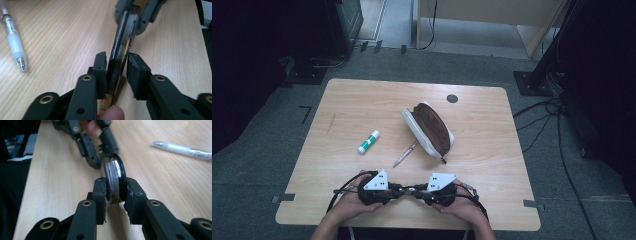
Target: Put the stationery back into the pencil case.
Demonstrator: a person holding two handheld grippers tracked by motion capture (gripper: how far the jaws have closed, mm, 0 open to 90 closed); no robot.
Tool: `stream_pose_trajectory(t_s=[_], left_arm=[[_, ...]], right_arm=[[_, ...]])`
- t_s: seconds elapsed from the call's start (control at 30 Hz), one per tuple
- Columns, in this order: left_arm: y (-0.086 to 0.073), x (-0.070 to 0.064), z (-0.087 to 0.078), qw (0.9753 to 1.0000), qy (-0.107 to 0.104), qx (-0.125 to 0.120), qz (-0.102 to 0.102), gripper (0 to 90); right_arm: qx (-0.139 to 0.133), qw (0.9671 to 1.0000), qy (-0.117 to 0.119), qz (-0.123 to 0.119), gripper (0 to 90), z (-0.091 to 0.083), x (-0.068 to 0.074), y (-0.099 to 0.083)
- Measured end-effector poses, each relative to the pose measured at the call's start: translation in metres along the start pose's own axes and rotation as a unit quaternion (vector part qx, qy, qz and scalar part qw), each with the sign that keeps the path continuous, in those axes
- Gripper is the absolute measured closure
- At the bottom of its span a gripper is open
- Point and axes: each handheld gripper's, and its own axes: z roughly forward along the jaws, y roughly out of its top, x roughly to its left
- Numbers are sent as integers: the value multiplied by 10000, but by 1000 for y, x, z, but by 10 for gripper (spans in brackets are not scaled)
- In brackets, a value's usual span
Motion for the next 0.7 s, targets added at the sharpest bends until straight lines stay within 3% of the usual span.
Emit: stream_pose_trajectory(t_s=[0.17,0.2,0.27,0.33,0.57,0.7], left_arm=[[0,1,-1,9997,247,-21,-92,569],[0,1,-3,9994,303,-51,-145,569],[-1,3,-7,9983,517,-30,-271,486],[-3,5,-9,9976,575,0,-376,461],[-8,8,-19,9933,924,2,-693,280],[-14,13,-28,9886,1177,-30,-940,204]], right_arm=[[101,9999,-106,-32,742,-1,3,2],[81,9998,-174,-23,743,-1,3,3],[-6,9997,-215,92,743,-6,0,3],[-42,9994,-298,143,743,-8,-1,3],[-324,9976,-507,333,743,-19,-1,8],[-484,9956,-668,447,742,-27,-1,14]])
